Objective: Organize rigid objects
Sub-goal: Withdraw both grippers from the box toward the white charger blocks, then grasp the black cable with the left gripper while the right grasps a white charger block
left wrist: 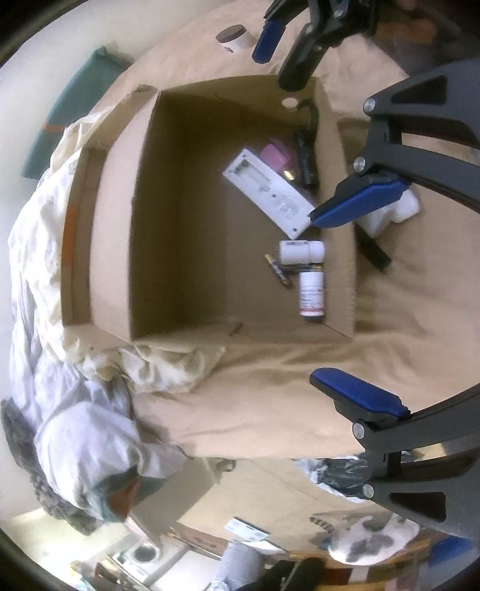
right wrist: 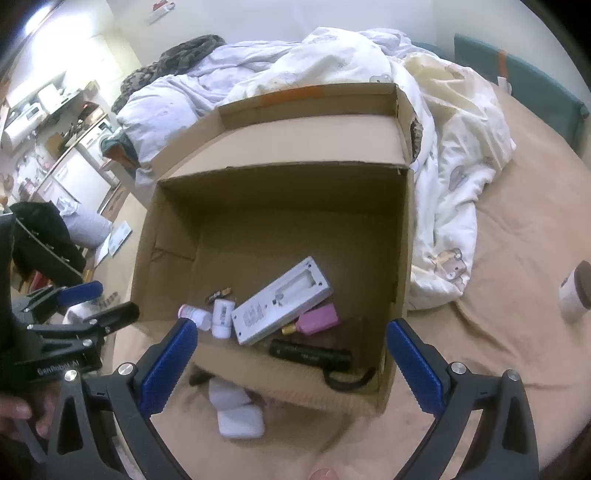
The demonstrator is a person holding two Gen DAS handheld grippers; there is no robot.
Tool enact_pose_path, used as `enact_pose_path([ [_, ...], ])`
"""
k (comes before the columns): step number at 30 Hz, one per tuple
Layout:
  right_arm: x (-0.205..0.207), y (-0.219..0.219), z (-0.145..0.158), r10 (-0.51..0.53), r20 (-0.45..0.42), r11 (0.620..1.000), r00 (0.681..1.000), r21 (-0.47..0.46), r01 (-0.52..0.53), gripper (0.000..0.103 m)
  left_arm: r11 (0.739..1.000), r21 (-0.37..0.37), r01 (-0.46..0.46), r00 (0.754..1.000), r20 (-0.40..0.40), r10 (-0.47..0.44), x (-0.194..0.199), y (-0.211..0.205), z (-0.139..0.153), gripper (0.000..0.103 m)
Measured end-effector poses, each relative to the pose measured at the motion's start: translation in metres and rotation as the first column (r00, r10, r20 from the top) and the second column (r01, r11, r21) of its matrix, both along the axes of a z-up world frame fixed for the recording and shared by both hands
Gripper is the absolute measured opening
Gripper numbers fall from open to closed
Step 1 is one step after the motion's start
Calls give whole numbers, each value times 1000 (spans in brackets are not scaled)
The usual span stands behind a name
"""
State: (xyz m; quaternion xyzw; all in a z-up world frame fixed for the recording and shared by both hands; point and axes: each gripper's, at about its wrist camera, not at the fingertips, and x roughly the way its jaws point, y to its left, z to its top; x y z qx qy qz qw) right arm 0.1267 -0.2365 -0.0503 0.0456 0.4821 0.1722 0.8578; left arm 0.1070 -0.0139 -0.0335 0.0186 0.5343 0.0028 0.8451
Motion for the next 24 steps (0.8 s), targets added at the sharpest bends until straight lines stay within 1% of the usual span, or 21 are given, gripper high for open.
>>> enact_pose_path([
  [4, -11, -4, -11, -9, -62, 999, 998, 32, 11, 103, 1000, -7, -12, 999, -33, 11, -16, 6, -14, 76],
  [7, -22, -5, -21, -14, -111, 998, 994, 56, 21, 103, 999, -16, -35, 996, -83, 34, -23, 13, -39, 76],
  [9, -28, -5, -26, -12, -134, 997, 991, 69, 21, 103, 998, -26, -50, 989, -141, 46, -23, 16, -55, 76],
  [11, -32, -3, -31, -17, -145, 998, 989, 59, 26, 103, 998, -40, -42, 984, -177, 34, -21, 14, -67, 76],
  [13, -33, -1, -34, -21, -150, 998, 988, 49, 28, 103, 1000, 0, -25, 980, -199, 25, -17, 9, -80, 76],
  [14, -32, -1, -35, -19, -153, 999, 988, 45, 27, 103, 999, 34, -7, 976, -215, 14, -14, 3, -89, 76],
  [16, -29, -1, -36, -28, -154, 998, 988, 44, 35, 103, 998, 57, 41, 969, -245, -26, -9, -6, -102, 75],
  [17, -28, -2, -36, -33, -155, 998, 987, 45, 40, 103, 994, 67, 83, 963, -262, -63, -7, -13, -109, 70],
  [19, -25, -3, -37, -42, -155, 998, 987, 46, 50, 103, 980, 79, 182, 950, -270, -155, -5, -30, -118, 65],
  [21, -22, -3, -38, -47, -153, 998, 987, 31, 52, 103, 959, 99, 264, 934, -274, -229, -4, -46, -125, 65],
  [22, -21, -3, -39, -46, -154, 998, 987, 28, 51, 103, 954, 108, 281, 930, -277, -242, -3, -50, -127, 64],
  [24, -20, -3, -41, -41, -162, 999, 986, 28, 46, 103, 949, 112, 296, 923, -289, -254, -1, -55, -136, 56],
])
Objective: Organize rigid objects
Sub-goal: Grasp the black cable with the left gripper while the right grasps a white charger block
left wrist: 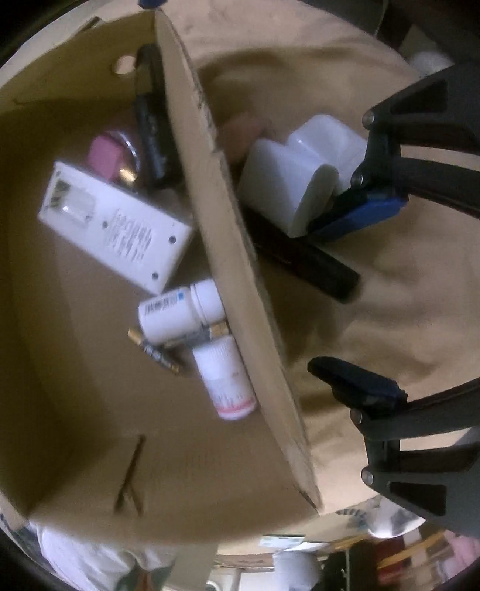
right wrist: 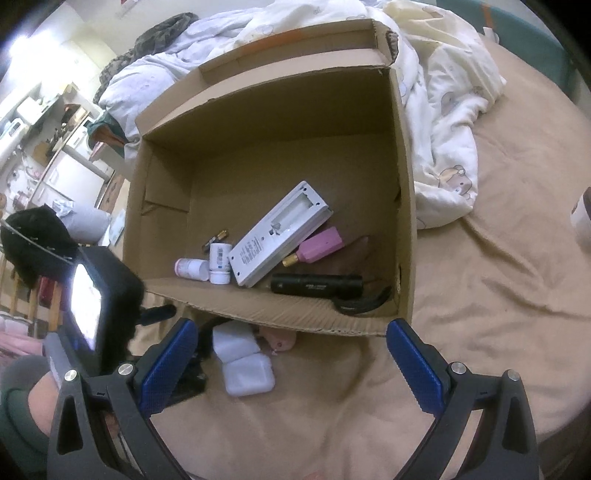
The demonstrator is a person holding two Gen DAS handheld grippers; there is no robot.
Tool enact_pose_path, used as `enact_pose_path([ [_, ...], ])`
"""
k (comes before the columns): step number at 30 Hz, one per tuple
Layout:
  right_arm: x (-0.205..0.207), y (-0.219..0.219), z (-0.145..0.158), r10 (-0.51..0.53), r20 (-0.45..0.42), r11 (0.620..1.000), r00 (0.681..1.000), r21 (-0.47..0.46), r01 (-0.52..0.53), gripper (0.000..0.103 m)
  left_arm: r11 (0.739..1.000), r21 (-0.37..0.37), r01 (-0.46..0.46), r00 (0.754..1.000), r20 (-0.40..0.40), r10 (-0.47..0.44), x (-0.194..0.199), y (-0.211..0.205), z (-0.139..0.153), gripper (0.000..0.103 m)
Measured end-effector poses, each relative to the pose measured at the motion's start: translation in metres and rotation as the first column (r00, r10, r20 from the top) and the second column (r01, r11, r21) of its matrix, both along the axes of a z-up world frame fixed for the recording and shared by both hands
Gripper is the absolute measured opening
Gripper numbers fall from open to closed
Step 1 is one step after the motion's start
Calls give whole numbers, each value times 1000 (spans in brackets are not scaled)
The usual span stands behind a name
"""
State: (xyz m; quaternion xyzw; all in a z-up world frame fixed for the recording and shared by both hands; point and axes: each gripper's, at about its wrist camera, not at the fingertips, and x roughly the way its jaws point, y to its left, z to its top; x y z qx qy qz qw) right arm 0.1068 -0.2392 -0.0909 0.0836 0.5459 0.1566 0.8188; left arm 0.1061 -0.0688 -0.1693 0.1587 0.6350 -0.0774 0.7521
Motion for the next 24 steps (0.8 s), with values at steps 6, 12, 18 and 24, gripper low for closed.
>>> enact_pose_path([
  [6, 1, 2, -3, 24, -2, 999, 1000, -21, -24, 103, 999, -52, 14, 1000, -2, -14, 8, -3, -6, 30],
  [12, -5, 10, -11, 76, -71, 997, 995, 28, -74, 103, 995, -96, -36, 998, -54, 31, 7, 1, -2, 10],
  [18, -12, 52, -59, 206, -229, 978, 951, 10, -210, 93, 974, -126, -190, 980, -87, 180, -1, 27, 0, 10],
  [24, -16, 89, -90, 264, -264, 939, 928, -150, -309, 81, 972, -100, -213, 976, -71, 207, -6, 27, 1, 10],
])
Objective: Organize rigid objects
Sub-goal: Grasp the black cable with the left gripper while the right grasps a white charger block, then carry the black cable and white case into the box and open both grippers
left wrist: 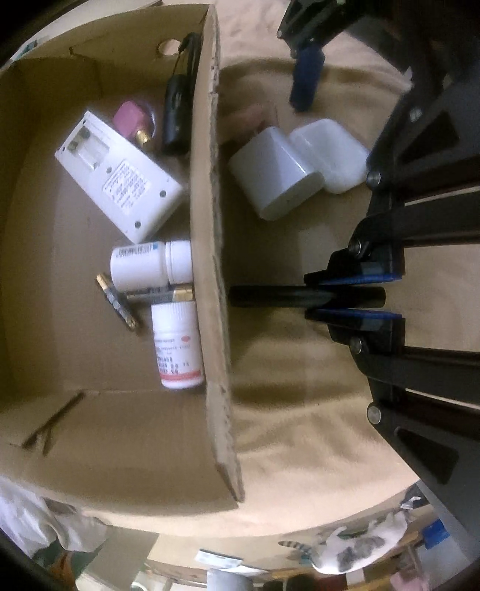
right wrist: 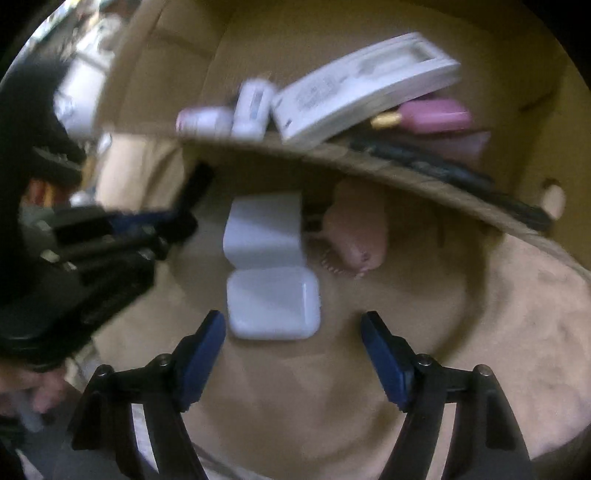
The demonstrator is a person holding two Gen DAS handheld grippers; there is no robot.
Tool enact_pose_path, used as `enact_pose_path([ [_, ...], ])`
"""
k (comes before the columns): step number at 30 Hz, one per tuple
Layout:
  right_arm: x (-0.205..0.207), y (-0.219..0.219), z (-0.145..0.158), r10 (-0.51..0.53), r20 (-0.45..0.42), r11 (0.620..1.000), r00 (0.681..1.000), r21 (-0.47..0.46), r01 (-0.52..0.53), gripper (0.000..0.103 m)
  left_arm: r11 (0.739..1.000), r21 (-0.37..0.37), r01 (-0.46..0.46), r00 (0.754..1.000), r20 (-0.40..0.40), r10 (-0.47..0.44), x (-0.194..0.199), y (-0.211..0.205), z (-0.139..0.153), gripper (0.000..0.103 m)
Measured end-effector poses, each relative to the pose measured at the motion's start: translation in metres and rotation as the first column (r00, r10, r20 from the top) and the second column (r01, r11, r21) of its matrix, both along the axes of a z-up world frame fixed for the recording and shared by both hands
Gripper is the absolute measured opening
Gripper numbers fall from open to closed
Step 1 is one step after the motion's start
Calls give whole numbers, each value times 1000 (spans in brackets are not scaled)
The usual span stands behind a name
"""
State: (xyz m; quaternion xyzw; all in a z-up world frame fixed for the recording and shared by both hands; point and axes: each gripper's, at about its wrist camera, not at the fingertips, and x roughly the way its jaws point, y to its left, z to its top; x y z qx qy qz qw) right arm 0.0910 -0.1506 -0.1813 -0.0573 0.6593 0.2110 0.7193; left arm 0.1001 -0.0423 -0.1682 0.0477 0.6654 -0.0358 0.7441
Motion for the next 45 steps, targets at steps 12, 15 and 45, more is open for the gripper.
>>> enact_pose_path([
  [12, -18, 30, -1, 129, 101, 987, 986, -112, -118, 60, 999, 49, 6, 1000, 28, -8, -1, 17, 1, 10],
  [15, -26, 28, 6, 137, 84, 988, 987, -81, -130, 60, 999, 47, 11, 999, 45, -14, -7, 0, 5, 10],
  [45, 3, -76, 173, -158, 418, 970, 894, 235, 62, 60, 995, -100, -29, 904, 422, 69, 4, 22, 186, 10],
])
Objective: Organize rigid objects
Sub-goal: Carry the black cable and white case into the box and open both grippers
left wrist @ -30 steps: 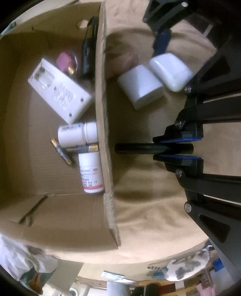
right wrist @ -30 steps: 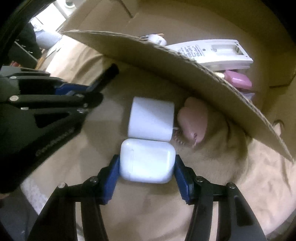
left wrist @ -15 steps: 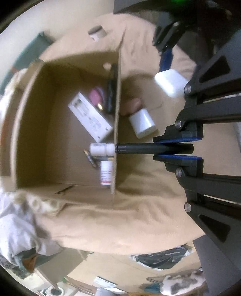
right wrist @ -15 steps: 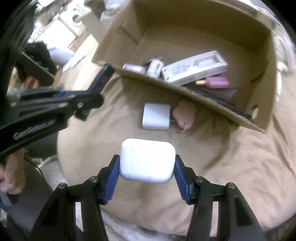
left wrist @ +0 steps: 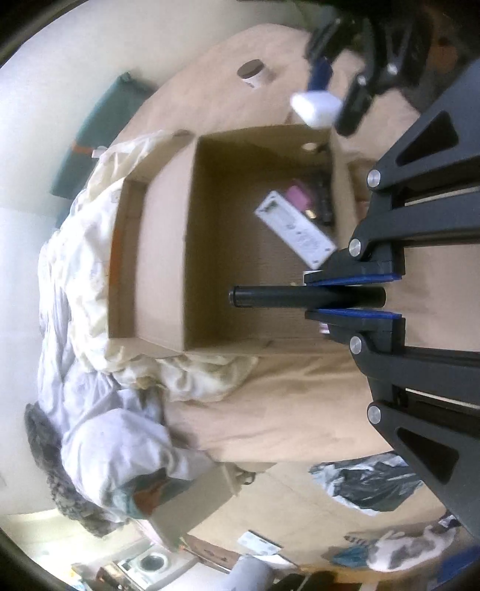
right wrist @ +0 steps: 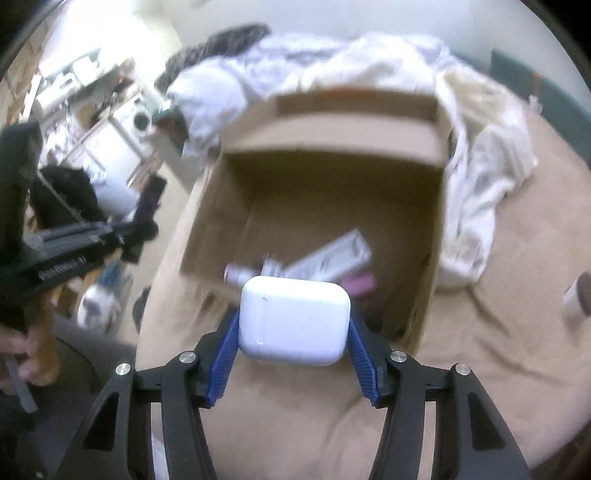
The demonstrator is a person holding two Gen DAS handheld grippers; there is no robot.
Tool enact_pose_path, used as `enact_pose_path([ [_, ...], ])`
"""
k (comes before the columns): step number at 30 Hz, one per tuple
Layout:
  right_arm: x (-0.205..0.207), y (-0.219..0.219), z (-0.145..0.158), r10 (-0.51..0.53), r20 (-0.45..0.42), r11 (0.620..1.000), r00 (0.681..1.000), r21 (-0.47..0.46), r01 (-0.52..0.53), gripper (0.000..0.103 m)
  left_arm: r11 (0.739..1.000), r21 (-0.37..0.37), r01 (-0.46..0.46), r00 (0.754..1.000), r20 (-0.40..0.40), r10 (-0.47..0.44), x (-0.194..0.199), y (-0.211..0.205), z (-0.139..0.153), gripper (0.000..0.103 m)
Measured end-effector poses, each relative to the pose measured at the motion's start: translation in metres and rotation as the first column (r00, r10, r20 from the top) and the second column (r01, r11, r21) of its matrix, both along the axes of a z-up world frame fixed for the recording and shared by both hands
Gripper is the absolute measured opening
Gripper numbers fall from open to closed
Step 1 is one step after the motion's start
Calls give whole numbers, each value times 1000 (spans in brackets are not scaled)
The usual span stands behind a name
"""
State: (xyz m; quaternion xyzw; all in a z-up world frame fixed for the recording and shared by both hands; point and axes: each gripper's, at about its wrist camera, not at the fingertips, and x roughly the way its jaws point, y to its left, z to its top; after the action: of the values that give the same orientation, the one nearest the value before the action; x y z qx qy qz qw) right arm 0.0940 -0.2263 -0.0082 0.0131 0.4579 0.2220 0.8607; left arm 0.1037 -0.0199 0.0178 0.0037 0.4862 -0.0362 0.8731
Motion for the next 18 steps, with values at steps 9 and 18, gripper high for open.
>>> enact_pose_path([
  [9, 64, 0, -4, -52, 31, 999, 998, -4, 53, 60, 1000, -10, 12, 1000, -28, -13, 49, -13, -39, 10],
  [18, 74, 23, -57, -6, -77, 1000, 997, -15, 5, 60, 1000, -1, 9, 992, -125, -10, 65, -15, -104, 10],
])
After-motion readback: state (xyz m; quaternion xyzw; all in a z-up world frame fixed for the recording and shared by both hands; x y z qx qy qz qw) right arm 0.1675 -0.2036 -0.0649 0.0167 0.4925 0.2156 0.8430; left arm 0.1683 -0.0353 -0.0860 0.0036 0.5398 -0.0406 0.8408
